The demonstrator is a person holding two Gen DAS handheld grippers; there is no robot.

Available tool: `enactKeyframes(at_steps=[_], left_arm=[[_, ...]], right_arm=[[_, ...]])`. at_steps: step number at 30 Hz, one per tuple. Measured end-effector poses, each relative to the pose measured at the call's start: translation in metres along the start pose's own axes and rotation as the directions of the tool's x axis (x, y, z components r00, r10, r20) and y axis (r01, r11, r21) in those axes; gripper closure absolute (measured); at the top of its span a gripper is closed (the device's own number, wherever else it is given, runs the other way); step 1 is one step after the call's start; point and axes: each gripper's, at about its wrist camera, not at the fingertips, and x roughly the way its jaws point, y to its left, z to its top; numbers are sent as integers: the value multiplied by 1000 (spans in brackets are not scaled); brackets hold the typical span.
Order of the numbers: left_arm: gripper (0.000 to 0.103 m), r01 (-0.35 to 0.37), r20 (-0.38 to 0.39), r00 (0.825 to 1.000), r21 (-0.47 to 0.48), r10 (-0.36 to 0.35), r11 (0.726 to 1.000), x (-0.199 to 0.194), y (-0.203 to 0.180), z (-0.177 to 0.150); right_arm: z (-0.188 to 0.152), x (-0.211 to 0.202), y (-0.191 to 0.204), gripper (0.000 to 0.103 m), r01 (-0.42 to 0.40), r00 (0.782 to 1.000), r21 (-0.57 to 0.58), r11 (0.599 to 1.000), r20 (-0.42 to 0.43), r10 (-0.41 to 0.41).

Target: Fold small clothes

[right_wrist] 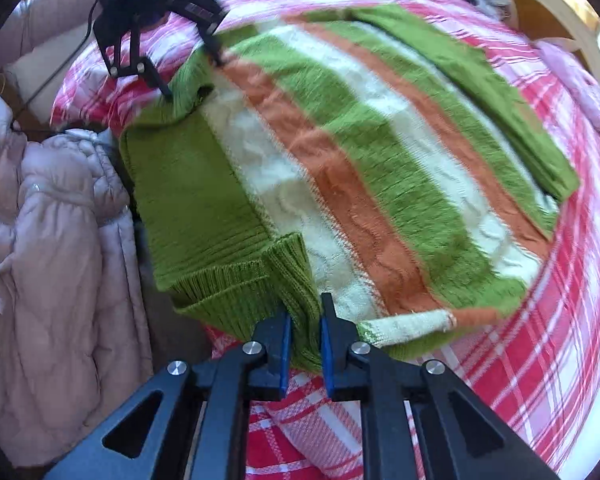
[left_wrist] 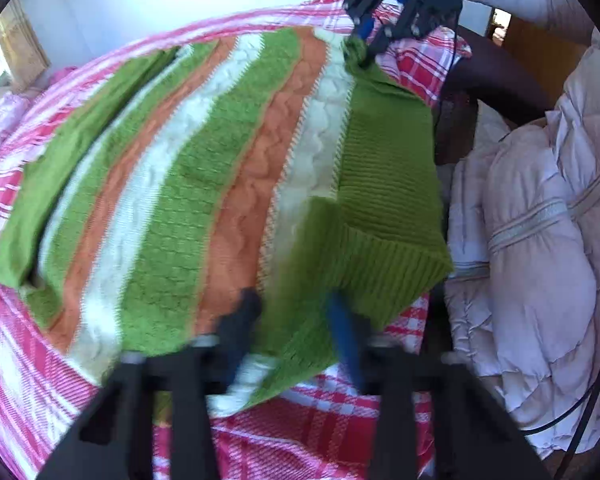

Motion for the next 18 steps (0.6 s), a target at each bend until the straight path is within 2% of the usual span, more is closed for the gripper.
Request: enactKeyframes(at_steps=[2,4,6,8,10,11,13,15,17,18], left_arm=[[92,43,28,999,-70,-41,997,-5,9,-3],[92,64,64,996,-131,-56,989,-8,19,-7],[94,49,92,995,-170,-34,984,-9,26,-10],[95,34,146,989,-253,3,967,-16,41,-12],[95,16,195,979,-391,66,920,-22,68,-18],[95,2,201,975,-437,96,899,-23,77,-21],[95,-1,218,965,-546,143,838,-22,97,-31],[95,-14,204,964,-601,171,799,-18,104,-37],[95,-31,185,966,-611,181,791,-14,102,-40],[94,-17,190,967,-614,168,789,-14,101,-44]], right_arm=[[6,-21,-20,92,41,992,107,993,114,-54],[12,-41,-54,92,51,964,261,964,239,-116],[17,-46,-84,92,69,934,391,918,298,-196],[21,-38,-110,92,75,917,510,857,303,-260],[21,-18,-133,92,51,919,596,801,287,-272],[23,-6,-138,92,64,922,613,788,265,-281],[25,19,-140,92,114,929,614,781,212,-302],[24,40,-142,92,122,938,634,764,177,-297],[17,42,-139,92,130,934,638,759,179,-310],[14,39,-136,92,129,930,639,758,188,-316]])
